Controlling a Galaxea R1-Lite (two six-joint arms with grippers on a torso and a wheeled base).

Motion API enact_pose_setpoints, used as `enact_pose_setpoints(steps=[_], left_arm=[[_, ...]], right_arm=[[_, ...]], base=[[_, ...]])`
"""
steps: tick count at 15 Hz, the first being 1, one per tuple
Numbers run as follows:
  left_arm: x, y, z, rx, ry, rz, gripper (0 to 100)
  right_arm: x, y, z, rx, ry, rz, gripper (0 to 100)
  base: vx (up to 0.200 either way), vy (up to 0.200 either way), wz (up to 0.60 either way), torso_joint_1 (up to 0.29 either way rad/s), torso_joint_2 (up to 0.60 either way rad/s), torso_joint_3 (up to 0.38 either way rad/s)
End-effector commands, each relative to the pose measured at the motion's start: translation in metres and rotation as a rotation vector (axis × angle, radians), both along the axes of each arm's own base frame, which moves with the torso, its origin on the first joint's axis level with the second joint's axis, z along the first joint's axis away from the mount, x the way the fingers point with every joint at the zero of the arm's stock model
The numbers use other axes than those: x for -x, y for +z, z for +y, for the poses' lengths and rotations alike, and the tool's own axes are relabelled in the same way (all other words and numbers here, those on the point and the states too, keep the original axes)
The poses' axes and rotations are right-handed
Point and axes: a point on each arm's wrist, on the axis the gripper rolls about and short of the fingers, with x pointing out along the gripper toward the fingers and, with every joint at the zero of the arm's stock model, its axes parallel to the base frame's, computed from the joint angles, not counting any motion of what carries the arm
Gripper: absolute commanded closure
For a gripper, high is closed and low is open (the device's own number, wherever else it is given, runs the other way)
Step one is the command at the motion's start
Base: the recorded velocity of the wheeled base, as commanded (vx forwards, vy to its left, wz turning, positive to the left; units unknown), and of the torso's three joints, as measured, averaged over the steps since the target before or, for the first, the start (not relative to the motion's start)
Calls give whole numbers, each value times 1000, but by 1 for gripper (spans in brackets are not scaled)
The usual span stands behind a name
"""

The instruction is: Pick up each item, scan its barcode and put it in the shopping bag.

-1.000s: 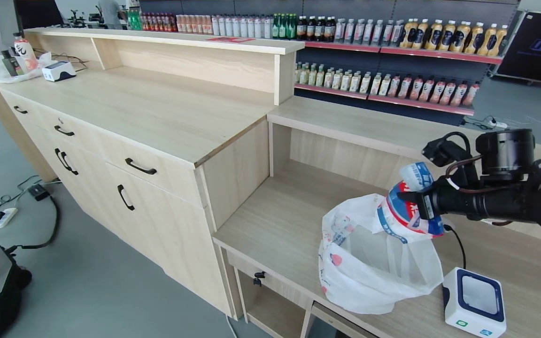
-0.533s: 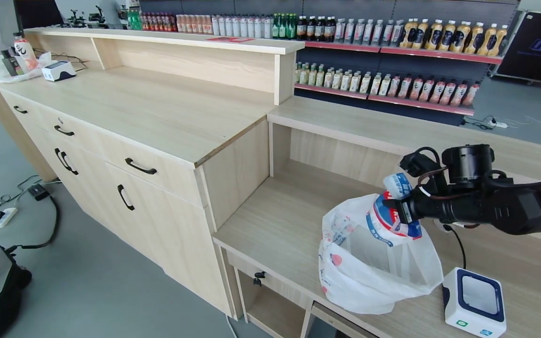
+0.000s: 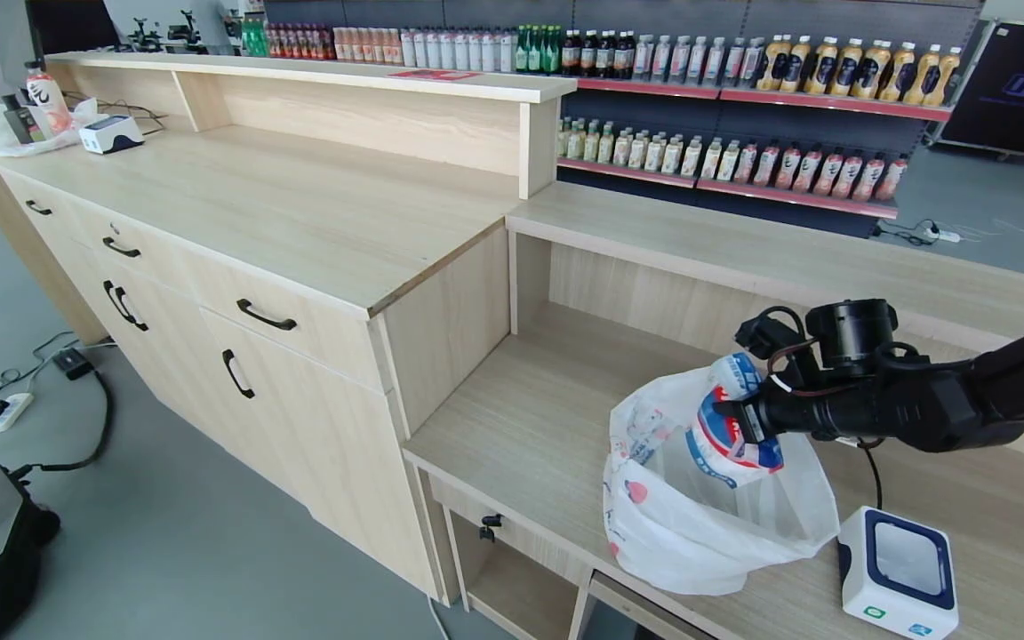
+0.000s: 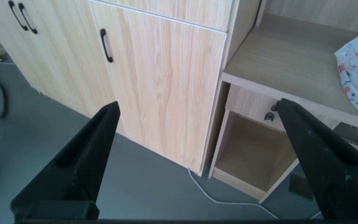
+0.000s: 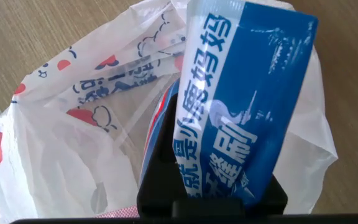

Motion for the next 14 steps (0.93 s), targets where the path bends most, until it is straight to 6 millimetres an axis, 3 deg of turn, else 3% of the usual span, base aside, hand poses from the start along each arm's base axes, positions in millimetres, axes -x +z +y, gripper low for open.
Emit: enact_pose_setpoints(steps=[1,14], left_arm=[[0,0,0,0,0,0,0],[0,0,0,0,0,0,0]], right_arm=[[-6,-7,1,-1,1,12,100],[-37,-39,1,-57,47,13,100]], base=[[0,0,0,0,0,0],[0,0,0,0,0,0]])
